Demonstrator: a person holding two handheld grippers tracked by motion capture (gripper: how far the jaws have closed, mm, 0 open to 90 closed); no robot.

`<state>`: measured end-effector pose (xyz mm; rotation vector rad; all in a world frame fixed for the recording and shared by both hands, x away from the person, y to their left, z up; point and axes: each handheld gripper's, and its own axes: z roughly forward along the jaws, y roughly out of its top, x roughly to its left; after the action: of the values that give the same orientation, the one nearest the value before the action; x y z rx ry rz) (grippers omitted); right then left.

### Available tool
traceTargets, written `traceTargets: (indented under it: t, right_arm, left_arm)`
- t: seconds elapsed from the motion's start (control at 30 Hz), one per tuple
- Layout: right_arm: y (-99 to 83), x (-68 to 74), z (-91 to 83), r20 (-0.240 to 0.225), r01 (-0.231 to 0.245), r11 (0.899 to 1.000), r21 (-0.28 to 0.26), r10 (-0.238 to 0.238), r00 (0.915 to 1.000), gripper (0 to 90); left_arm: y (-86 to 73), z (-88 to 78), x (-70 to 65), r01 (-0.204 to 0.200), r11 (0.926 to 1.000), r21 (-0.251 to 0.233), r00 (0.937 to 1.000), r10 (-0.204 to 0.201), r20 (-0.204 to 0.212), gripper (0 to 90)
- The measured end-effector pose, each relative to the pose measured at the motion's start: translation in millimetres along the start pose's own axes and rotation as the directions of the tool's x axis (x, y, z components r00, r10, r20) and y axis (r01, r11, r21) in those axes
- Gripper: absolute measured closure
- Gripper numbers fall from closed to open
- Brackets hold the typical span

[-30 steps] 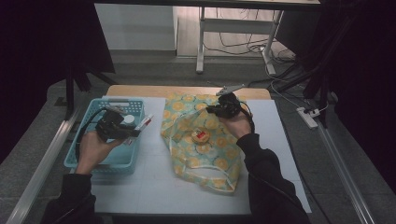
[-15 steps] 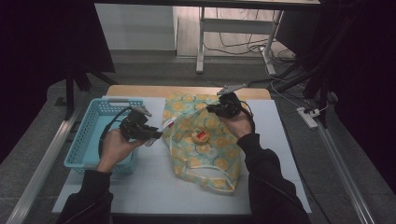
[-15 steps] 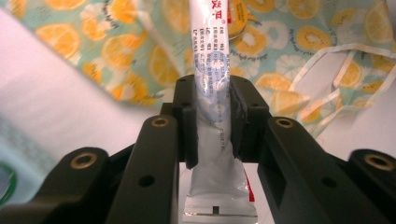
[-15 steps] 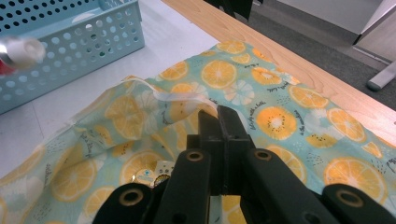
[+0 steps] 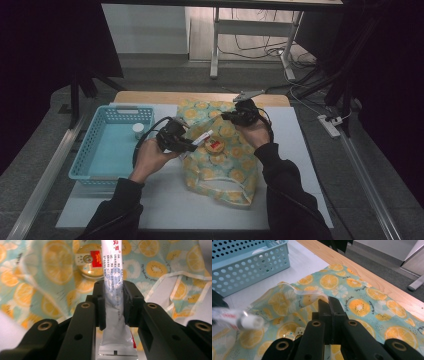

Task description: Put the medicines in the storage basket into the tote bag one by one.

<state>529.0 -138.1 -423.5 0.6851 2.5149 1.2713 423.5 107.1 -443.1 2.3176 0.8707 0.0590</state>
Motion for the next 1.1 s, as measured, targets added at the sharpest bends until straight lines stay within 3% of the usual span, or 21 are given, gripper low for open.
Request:
traceTargets:
  t: [0.43,0.6,1.1]
  right_arm:
    - [-0.2,0.1,2.6,0.000,0.000,1.000,0.005,0.000,1.0000,90.0]
    - [0.0,-0.1,2.4,0.002,0.003,1.000,0.007,-0.003,1.0000,90.0]
    - [-1.5,-0.6,5.6,0.012,-0.003,1.000,0.015,0.003,0.9999,90.0]
  left_arm:
    - [24.2,43.8,-6.9,-0.004,0.9996,0.029,1.0000,0.003,0.006,74.3]
    - [31.0,57.3,-5.3,-0.007,0.9986,0.052,0.9998,0.008,-0.018,74.3]
    - [43.6,81.7,8.2,0.010,0.9983,0.058,0.9974,-0.006,-0.072,74.2]
